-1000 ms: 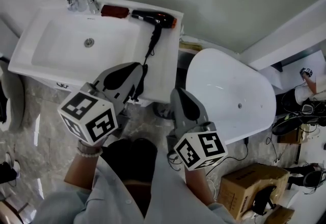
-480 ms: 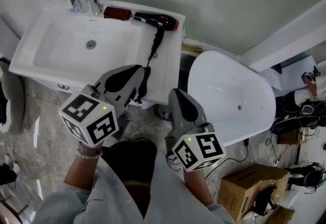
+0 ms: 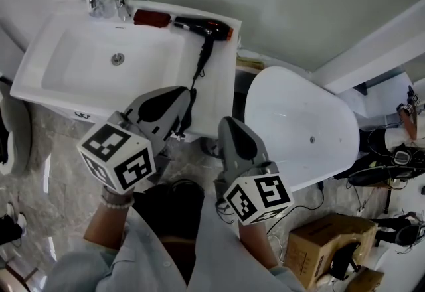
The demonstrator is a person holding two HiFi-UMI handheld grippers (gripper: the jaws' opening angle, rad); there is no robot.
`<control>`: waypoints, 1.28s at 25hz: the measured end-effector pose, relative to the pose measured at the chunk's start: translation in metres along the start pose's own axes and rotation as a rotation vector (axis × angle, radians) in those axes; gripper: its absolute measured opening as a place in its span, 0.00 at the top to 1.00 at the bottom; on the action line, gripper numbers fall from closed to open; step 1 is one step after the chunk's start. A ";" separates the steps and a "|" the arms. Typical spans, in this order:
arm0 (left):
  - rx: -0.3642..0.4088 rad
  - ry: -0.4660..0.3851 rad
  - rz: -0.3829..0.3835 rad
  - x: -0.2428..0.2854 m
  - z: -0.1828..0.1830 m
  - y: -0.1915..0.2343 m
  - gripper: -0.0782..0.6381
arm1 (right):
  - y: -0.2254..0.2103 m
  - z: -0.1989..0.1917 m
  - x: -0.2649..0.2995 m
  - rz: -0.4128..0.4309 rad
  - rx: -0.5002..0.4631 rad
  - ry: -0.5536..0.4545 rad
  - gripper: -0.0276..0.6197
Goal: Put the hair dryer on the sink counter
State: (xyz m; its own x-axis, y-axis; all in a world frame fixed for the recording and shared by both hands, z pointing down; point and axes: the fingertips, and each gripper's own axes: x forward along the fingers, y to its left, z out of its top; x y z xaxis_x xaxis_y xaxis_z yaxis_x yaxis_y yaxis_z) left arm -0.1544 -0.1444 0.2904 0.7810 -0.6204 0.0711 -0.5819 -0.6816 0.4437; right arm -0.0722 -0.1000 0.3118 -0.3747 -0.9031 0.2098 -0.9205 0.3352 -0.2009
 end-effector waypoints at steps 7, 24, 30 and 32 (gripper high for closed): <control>-0.001 0.000 0.001 0.003 0.001 0.004 0.88 | 0.000 0.000 0.007 0.012 -0.004 0.006 0.96; -0.009 -0.005 -0.002 0.002 -0.001 -0.005 0.88 | 0.001 -0.002 -0.001 0.018 -0.008 0.007 0.96; -0.008 -0.006 -0.004 0.001 -0.002 -0.008 0.88 | 0.000 -0.002 -0.005 0.015 -0.007 0.004 0.96; -0.010 -0.006 -0.004 0.001 -0.002 -0.008 0.88 | 0.001 -0.003 -0.005 0.015 -0.006 0.005 0.96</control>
State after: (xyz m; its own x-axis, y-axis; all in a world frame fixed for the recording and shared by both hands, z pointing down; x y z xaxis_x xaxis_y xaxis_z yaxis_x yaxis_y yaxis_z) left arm -0.1486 -0.1387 0.2893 0.7819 -0.6200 0.0643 -0.5766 -0.6802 0.4526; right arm -0.0713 -0.0947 0.3132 -0.3892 -0.8966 0.2114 -0.9153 0.3507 -0.1980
